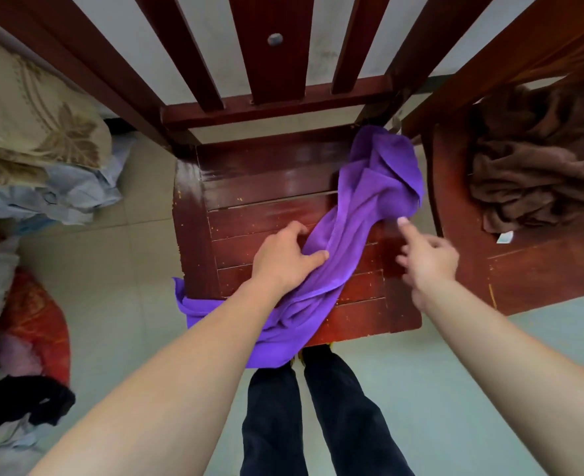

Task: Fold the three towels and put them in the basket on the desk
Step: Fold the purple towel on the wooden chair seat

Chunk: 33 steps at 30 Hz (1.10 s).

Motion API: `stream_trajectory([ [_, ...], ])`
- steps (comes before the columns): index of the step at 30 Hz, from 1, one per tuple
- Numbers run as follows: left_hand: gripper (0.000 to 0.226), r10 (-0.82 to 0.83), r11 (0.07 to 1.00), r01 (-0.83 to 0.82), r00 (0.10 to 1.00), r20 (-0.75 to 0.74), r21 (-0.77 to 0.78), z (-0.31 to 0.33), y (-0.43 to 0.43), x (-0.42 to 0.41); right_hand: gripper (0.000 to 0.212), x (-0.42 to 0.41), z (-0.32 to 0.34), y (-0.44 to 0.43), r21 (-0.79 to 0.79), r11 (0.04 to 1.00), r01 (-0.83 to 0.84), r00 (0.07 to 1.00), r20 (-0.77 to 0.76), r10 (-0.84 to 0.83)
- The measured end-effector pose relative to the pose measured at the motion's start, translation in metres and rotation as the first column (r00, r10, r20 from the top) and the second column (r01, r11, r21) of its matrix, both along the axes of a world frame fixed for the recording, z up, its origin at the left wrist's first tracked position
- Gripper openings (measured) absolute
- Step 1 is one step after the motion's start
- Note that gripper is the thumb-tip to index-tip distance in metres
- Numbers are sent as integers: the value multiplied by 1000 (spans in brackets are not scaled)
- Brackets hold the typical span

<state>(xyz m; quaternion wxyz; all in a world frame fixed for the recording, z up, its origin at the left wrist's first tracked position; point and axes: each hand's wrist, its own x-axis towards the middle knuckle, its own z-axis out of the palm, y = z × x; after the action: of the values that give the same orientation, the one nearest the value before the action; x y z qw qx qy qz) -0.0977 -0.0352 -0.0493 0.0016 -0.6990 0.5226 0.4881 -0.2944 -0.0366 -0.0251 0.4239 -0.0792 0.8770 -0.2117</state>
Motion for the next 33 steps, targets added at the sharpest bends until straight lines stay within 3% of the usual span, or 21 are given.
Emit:
stream_trajectory([
  [2,10,-56,998,56,998,15,-8,-9,-1,-9,36,14,-2,8,95,991,-92,965,255,65],
  [3,7,-1,1000,1,1000,-8,-16,-11,2,-9,29,19,-5,5,109,987,-115,936,344,71],
  [5,19,303,953,-301,944,-131,32,-12,8,0,10,28,-9,-7,117,990,-83,892,451,22],
  [6,22,479,877,-478,858,-186,57,-13,11,9,4,31,-12,-15,109,993,-34,881,472,-21],
  [8,23,718,687,-724,667,-198,57,-11,22,33,14,33,-17,-30,51,994,95,865,489,-108],
  [10,20,852,514,-857,505,-136,42,-4,33,56,19,35,-15,-37,-8,981,193,881,442,-170],
  [12,23,907,422,-903,419,-50,86,3,48,71,23,31,-13,-29,-7,978,210,914,357,-193],
  [13,24,898,436,-892,439,0,120,3,58,75,22,27,-14,-18,5,989,151,951,274,-146],
  [15,23,798,562,-796,594,107,226,4,74,81,14,9,-25,11,79,992,-95,995,40,92],
  [17,33,687,675,-699,712,147,235,6,76,83,13,-7,-23,26,217,930,-295,941,-104,323],
  [19,43,697,703,-707,706,127,77,2,61,84,20,-12,-17,25,265,842,-470,829,-195,524],
  [21,36,688,726,-683,720,89,-83,1,34,79,39,-10,-18,12,90,804,-587,775,-225,591],
  [23,34,646,762,-636,760,77,-117,-4,8,69,59,4,-22,-4,-56,748,-662,744,-171,646],
  [24,32,620,784,-614,779,93,-91,-8,-1,64,56,12,-27,-9,-96,721,-687,727,-114,677],
  [26,21,610,792,-609,783,119,-45,-17,-8,57,19,25,-35,-18,-68,701,-710,704,-46,709],
  [27,21,640,767,-640,757,132,-47,-18,-7,57,12,28,-34,-22,-48,709,-704,710,-50,702],
  [31,15,738,659,-745,616,276,-100,-7,28,85,25,15,-24,-46,-165,845,-509,861,-98,499],
  [33,17,667,713,-700,661,342,-37,0,50,100,17,7,-14,-61,-230,898,-374,926,-46,374],
])
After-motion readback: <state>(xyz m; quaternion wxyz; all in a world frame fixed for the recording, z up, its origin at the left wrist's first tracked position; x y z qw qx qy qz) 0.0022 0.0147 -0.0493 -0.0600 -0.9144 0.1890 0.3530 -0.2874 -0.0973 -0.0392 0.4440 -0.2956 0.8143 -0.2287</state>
